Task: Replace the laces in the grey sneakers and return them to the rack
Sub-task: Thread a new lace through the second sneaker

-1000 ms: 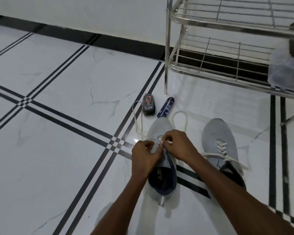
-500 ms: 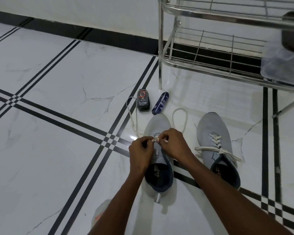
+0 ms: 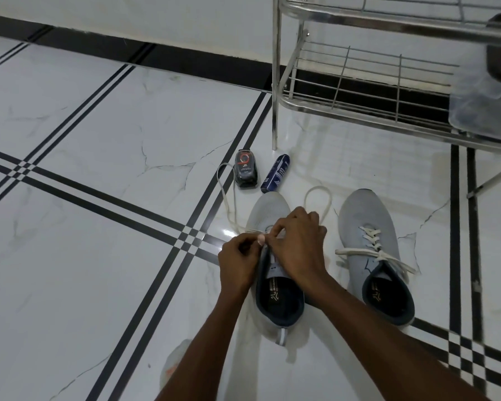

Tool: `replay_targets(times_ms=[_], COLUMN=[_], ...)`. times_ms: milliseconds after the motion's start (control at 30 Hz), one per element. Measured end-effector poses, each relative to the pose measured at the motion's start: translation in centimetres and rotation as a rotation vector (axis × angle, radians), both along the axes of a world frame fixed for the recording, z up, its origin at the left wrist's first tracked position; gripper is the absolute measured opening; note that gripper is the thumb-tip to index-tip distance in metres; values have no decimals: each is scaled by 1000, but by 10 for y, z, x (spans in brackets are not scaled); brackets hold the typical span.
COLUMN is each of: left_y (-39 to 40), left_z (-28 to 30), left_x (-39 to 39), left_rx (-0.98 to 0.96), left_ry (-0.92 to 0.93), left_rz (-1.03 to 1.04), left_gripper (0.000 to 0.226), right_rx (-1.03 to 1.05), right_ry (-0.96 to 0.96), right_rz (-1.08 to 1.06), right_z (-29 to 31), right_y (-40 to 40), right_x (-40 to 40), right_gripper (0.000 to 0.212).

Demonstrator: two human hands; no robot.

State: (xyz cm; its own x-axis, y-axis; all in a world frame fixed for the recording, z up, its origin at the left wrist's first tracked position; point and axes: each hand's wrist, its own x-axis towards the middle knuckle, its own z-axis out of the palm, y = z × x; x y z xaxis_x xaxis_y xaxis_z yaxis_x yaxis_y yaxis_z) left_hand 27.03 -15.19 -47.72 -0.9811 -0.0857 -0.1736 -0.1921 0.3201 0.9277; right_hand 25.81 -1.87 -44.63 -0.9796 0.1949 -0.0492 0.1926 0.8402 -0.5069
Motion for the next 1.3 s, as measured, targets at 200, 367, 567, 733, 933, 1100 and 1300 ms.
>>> replay_targets(times_ms=[200, 367, 567, 733, 933, 1100, 1300], left_y=[11, -29, -49, -11, -68, -29, -24], left_z=[-5, 6, 13, -10, 0, 7, -9], left_x=[-3, -17, -7, -13, -21, -10, -15], left_rx=[-185, -27, -353, -513, -579, -594, -543], left_ry=[103, -39, 149, 189, -120, 209, 142], left_rz=[-10, 645, 420, -153, 698, 29, 211], left_gripper=[11, 18, 22, 16, 21, 29, 17], right_rx=[-344, -446, -431, -412, -472, -464, -474], right_ry=[-402, -290, -154, -164, -172, -162, -178], right_rz=[29, -56, -16, 32, -38, -17, -51], right_z=[1, -2, -6, -4, -9, -9, -12], right_y=[6, 11, 7, 9, 17, 16, 20], right_x=[-5, 6, 11, 9, 13, 11, 13], right_gripper=[35, 16, 13, 12, 9, 9, 10])
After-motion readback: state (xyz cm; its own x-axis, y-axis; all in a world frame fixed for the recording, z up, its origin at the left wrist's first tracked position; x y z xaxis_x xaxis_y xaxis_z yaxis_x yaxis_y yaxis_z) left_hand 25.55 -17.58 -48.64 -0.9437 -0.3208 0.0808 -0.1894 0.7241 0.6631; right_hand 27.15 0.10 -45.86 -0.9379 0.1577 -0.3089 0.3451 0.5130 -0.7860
